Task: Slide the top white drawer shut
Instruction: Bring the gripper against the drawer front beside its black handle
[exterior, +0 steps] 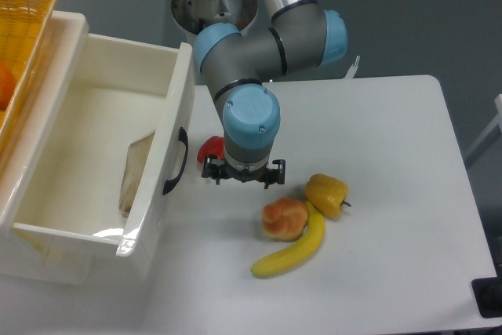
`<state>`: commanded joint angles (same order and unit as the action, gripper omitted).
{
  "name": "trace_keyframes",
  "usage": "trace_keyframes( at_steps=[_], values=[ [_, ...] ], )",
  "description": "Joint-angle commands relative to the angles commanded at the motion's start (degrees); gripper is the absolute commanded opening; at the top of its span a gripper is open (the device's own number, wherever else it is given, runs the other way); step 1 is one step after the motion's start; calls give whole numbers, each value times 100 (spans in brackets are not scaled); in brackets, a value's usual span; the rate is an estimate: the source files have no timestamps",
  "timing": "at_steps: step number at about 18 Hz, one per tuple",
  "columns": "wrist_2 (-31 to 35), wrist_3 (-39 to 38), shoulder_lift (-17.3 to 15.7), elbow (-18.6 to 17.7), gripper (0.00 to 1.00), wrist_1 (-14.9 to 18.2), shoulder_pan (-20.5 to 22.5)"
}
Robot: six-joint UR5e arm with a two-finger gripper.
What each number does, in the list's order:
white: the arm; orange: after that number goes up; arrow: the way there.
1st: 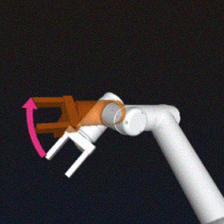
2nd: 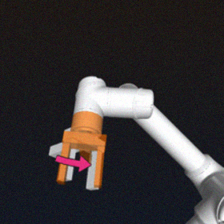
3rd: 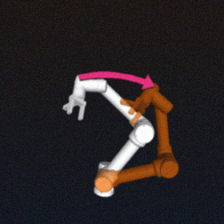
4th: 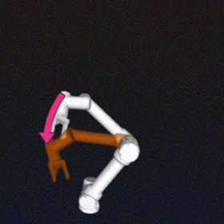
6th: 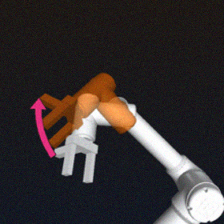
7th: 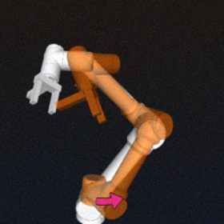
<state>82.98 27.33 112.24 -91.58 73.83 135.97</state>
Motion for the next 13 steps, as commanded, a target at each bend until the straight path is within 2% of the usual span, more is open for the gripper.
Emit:
trace_keyframes(
  at_steps=[2,13],
  values=[
    [-203,52,18,0,100,0,0],
    [-396,193,9,-17,100,35,-44]
  ],
)
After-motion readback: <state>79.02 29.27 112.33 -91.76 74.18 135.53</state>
